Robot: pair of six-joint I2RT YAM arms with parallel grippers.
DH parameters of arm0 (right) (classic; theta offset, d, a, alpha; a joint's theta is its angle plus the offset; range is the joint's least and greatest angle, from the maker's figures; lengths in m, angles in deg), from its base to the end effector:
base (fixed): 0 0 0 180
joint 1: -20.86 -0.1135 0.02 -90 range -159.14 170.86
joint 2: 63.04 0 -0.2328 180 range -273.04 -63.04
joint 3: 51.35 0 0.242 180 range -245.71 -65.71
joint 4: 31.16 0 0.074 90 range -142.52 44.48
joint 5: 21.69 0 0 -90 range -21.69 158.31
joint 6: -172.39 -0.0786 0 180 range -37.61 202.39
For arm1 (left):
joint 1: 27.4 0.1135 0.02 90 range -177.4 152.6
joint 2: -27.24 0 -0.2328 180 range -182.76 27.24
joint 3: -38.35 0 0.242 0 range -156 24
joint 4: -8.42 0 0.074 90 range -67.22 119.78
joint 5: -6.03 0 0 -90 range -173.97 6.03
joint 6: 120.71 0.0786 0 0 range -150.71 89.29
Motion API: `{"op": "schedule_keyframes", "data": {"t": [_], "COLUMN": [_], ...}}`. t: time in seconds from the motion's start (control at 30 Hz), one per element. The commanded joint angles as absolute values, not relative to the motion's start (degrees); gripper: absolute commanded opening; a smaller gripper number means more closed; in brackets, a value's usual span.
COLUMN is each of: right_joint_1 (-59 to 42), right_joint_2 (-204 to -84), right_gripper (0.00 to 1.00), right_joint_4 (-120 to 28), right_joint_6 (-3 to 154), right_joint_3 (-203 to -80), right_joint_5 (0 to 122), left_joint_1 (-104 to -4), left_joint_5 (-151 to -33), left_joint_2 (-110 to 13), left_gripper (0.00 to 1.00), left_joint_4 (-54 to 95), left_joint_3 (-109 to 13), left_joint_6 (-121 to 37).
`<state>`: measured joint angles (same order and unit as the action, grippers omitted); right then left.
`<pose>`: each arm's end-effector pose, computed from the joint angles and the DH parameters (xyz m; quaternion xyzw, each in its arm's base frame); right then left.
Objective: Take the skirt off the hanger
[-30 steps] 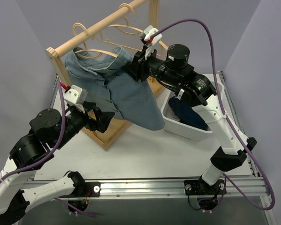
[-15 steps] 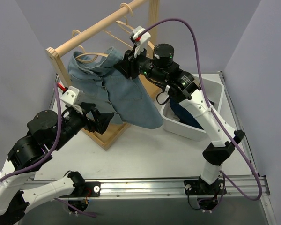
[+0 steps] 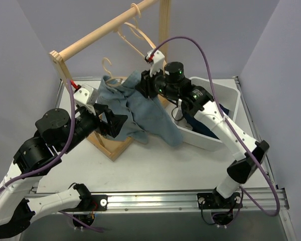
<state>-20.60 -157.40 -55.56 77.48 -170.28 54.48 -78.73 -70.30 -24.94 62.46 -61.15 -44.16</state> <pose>0.2934 0.2843 0.4467 -0.3008 0.6388 0.3549 0.6128 0.1336 -0.1372 0.4577 0.1660 0.7275 -0.2783 0.6047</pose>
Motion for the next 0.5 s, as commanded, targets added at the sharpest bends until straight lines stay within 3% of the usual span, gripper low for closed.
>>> {"op": "schedule_keyframes", "data": {"t": [0.0,0.2,0.47], "right_joint_1": [-21.33,-22.65,-23.26], "right_joint_2": [-145.76,-131.96,-117.45], "right_gripper": [0.0,0.0,0.0], "right_joint_4": [-46.49,-44.64,-47.25], "right_joint_6": [76.5,73.34,71.49], "right_joint_3": [-162.61,-148.61,-140.68], "right_joint_5": [54.59,54.15,51.79], "left_joint_1": [-78.82,-78.73,-78.55], "left_joint_5": [-68.25,-62.62,-62.35], "left_joint_2": [-27.94,-33.74,-37.88], "left_gripper": [0.93,0.91,0.84], "left_joint_4": [61.62,63.9,65.85], "left_joint_3": [-67.13,-74.43,-77.87], "left_joint_6": [-41.52,-39.14,-41.25]}}
